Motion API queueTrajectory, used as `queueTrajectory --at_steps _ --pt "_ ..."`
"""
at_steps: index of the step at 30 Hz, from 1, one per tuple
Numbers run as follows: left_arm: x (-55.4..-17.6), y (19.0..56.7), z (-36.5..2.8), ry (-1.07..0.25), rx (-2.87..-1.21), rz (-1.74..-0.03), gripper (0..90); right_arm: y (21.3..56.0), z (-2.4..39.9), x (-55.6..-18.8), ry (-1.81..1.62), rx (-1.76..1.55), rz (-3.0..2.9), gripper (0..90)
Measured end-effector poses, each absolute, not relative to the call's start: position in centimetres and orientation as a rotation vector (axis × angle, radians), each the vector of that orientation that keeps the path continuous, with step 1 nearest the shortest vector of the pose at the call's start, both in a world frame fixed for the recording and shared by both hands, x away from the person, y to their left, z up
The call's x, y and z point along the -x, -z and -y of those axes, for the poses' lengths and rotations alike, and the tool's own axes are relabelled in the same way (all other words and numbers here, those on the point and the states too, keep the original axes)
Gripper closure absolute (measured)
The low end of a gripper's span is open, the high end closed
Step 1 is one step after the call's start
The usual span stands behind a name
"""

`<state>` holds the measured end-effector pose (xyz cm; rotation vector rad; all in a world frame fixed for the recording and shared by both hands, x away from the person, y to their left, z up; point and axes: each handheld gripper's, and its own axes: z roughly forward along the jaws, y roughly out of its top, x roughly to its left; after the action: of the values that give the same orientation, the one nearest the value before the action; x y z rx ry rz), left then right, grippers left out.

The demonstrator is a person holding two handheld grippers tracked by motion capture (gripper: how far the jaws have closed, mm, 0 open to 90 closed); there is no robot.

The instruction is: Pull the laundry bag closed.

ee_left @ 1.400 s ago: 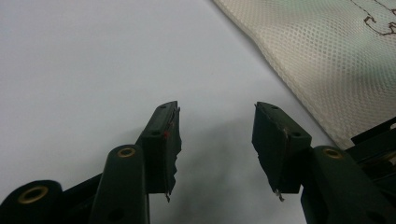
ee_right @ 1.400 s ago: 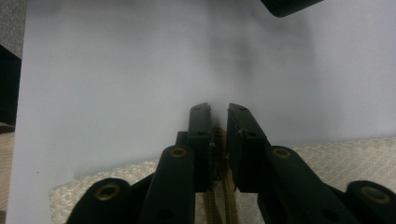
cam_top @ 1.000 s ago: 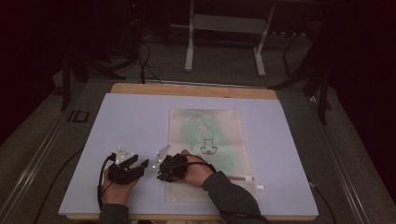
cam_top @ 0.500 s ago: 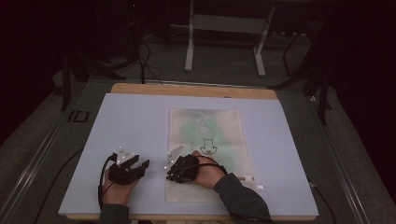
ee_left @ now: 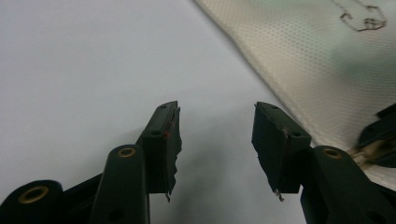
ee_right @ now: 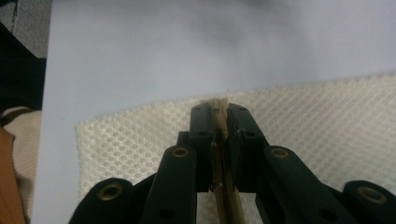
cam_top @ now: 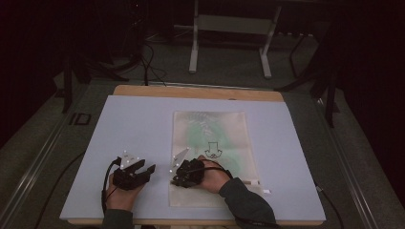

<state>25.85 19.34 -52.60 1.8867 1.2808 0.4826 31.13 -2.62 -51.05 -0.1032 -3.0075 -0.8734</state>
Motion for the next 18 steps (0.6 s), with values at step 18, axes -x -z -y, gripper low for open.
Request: queueTrajectory --at_steps 18 --pt "-25.0 52.6 -17.3 -0.360 -1.904 -1.113 66.2 51.7 3.0 -31.2 0.890 0.119 2.987 81.9"
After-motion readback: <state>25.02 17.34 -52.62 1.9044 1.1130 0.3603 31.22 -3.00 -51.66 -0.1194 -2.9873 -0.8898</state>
